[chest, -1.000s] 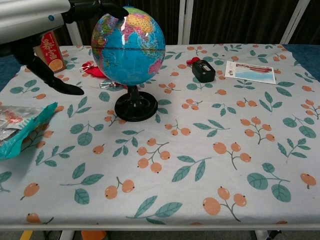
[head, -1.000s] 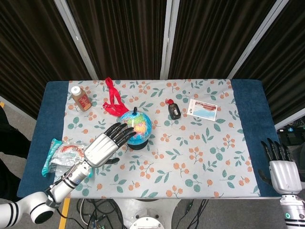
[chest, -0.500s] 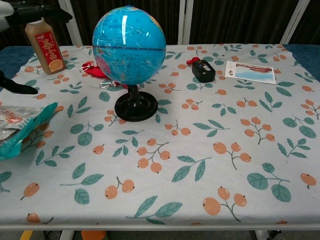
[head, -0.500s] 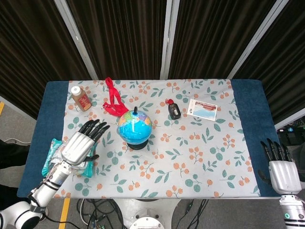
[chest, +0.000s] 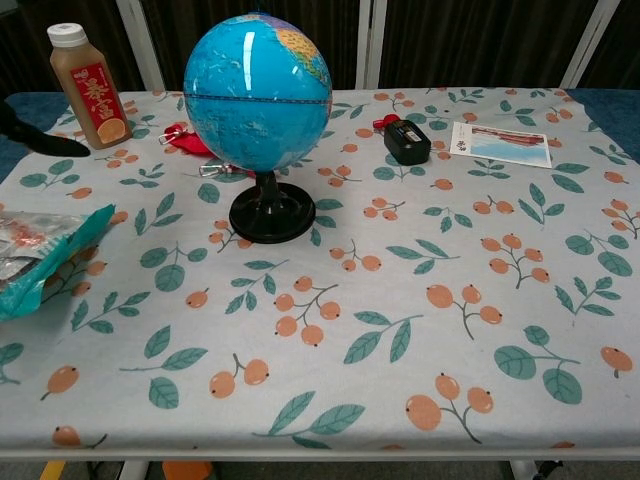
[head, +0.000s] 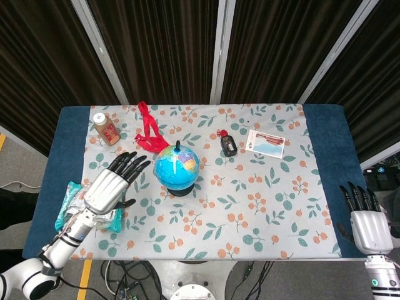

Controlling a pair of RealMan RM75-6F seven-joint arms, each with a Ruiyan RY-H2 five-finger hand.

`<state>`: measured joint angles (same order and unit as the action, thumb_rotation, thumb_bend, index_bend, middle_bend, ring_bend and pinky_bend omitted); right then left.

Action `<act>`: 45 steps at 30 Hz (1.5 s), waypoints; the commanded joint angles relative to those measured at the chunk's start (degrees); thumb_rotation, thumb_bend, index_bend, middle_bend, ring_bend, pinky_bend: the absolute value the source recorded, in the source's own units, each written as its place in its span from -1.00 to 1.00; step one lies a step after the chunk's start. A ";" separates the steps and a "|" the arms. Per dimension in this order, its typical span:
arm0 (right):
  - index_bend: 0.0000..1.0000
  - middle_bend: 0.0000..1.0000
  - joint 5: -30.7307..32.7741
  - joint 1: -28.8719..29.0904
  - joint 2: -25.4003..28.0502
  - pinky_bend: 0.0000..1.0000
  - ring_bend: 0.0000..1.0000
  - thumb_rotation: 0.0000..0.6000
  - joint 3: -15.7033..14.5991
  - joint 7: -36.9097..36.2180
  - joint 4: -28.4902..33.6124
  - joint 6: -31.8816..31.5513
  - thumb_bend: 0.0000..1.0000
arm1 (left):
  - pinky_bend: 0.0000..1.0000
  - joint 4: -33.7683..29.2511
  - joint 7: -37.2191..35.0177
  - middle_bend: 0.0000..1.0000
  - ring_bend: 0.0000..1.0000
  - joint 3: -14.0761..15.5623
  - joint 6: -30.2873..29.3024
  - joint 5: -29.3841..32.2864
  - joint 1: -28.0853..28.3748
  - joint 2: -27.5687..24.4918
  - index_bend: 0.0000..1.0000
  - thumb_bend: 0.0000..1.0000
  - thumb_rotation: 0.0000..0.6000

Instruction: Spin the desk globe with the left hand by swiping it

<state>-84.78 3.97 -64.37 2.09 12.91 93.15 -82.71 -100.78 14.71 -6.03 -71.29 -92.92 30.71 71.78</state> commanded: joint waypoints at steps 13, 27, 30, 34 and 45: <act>-1.00 -1.00 0.30 -0.20 -0.04 -1.00 -1.00 1.00 -0.06 -1.65 -1.27 0.11 -0.65 | -0.79 -1.01 3.08 -0.88 -1.00 -1.14 5.32 0.05 5.11 4.25 -0.88 -0.98 1.00; -1.00 -1.00 0.34 0.05 -0.30 -1.00 -1.00 1.00 -0.19 -1.05 -1.07 0.67 -0.65 | -0.79 -0.23 2.83 -0.88 -1.00 0.33 5.15 0.52 4.85 4.65 -0.88 -0.98 1.00; -1.00 -1.00 0.46 0.09 -0.33 -1.00 -1.00 1.00 -0.17 -1.09 -1.13 0.80 -0.65 | -0.79 -0.43 3.13 -0.88 -1.00 0.63 4.94 0.79 4.52 4.26 -0.88 -0.98 1.00; -1.00 -1.00 0.33 0.07 -0.28 -1.00 -1.00 1.00 -0.17 -1.12 -1.06 0.66 -0.65 | -0.79 -0.77 3.65 -0.88 -1.00 1.26 4.71 2.07 3.50 2.80 -0.88 -0.97 1.00; -1.00 -1.00 0.35 0.13 -0.23 -1.00 -1.00 1.00 -0.15 -0.40 -0.47 0.66 -0.65 | -0.78 -0.21 1.51 -0.85 -1.00 2.12 -0.50 9.15 -3.24 -3.05 -0.88 -0.95 1.00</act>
<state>-84.42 4.08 -64.58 1.93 12.47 92.65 -82.08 -101.20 17.23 -3.94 -70.27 -83.92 28.44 69.66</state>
